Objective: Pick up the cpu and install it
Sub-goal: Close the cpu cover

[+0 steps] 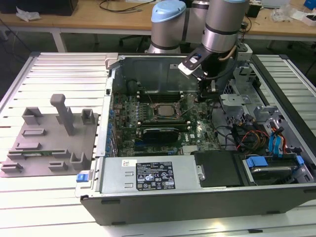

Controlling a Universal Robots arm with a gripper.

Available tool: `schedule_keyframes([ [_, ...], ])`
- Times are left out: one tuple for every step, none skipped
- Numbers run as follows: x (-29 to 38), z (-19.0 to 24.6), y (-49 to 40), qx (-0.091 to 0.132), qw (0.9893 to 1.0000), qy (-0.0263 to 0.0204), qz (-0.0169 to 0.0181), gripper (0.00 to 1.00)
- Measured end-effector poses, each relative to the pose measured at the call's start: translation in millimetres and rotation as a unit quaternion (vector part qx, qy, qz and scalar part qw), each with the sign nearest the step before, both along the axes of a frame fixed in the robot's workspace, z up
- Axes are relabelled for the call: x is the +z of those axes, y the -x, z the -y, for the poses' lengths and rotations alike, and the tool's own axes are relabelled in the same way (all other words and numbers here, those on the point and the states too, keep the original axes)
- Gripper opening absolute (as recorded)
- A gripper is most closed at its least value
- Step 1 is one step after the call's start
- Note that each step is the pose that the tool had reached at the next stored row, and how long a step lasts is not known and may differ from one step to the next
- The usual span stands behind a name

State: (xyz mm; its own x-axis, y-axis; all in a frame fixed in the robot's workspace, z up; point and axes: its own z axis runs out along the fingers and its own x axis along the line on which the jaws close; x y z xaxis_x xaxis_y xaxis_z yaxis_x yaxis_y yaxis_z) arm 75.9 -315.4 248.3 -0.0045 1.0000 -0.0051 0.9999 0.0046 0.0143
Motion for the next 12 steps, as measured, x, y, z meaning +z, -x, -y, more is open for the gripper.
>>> schedule_keyframes([
  [-0.3, 0.0, 0.0, 0.000, 1.0000, 0.0001, 0.0000, 0.11],
  [-0.2, 0.0, 0.0, 0.000, 1.0000, 0.0001, 0.0000, 0.11],
  [-0.3, 0.0, -0.1, 0.000, 1.0000, 0.0001, 0.0000, 0.11],
  [-0.3, 0.0, 0.0, 0.000, 1.0000, 0.0001, 0.0000, 0.11],
  [-0.6, 0.0, 1.9, 0.000, 1.0000, 0.0000, 0.0000, 0.11],
  [-0.7, 0.0, 4.4, 0.000, 1.0000, 0.0000, 0.0000, 0.11],
  [-0.8, -0.1, 6.9, 0.000, 1.0000, 0.0000, 0.0000, 0.11],
  [-0.8, -0.1, 11.5, 0.000, 1.0000, 0.0001, 0.0000, 0.11],
  [-0.8, 0.0, 13.1, 0.000, 1.0000, 0.0001, 0.0000, 0.11],
  [-0.8, 0.0, 14.1, 0.000, 1.0000, 0.0001, 0.0000, 0.11],
  [-0.9, -0.1, 15.8, 0.000, 1.0000, 0.0000, 0.0000, 0.11],
  [-0.8, -0.1, 17.0, 0.000, 1.0000, 0.0000, 0.0003, 0.11],
])
